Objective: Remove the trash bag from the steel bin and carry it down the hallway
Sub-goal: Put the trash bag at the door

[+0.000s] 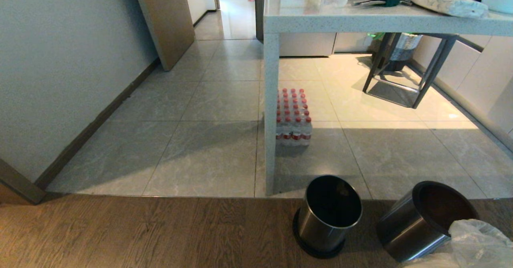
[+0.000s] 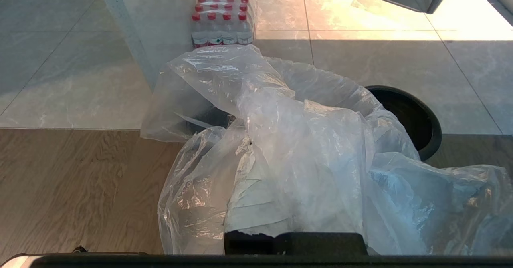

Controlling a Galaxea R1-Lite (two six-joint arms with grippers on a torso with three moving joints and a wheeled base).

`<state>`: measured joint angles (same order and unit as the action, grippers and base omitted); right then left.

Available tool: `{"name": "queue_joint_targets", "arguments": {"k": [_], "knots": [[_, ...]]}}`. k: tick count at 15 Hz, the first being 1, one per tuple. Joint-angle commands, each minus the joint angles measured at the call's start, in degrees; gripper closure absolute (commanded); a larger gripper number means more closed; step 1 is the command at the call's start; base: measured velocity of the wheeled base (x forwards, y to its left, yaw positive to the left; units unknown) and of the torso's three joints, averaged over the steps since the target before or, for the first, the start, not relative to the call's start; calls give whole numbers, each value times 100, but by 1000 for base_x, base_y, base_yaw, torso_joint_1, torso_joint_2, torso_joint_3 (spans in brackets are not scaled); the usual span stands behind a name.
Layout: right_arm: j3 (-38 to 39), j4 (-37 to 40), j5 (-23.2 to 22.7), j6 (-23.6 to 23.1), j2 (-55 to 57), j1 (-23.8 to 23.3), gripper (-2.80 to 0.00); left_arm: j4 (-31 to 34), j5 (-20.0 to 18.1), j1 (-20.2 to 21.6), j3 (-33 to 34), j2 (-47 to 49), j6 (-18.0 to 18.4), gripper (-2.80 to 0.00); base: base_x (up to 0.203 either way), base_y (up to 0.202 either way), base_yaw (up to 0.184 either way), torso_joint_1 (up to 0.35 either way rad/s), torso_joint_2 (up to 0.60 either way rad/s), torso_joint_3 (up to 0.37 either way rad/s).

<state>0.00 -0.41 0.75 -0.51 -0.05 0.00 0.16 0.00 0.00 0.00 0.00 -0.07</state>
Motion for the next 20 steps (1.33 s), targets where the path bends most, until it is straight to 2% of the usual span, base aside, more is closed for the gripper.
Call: {"name": "queue_joint_targets", "arguments": {"k": [1, 12, 20], "knots": [[9, -3, 4, -2, 14, 0, 0, 2, 0, 0, 0, 0, 26, 0, 0, 0, 0, 0, 0, 0], [9, -3, 4, -2, 14, 0, 0, 2, 0, 0, 0, 0, 16, 0, 0, 0, 0, 0, 0, 0], [9, -3, 4, -2, 14, 0, 0, 2, 0, 0, 0, 0, 7, 0, 0, 182, 0, 2, 4, 2]]}}
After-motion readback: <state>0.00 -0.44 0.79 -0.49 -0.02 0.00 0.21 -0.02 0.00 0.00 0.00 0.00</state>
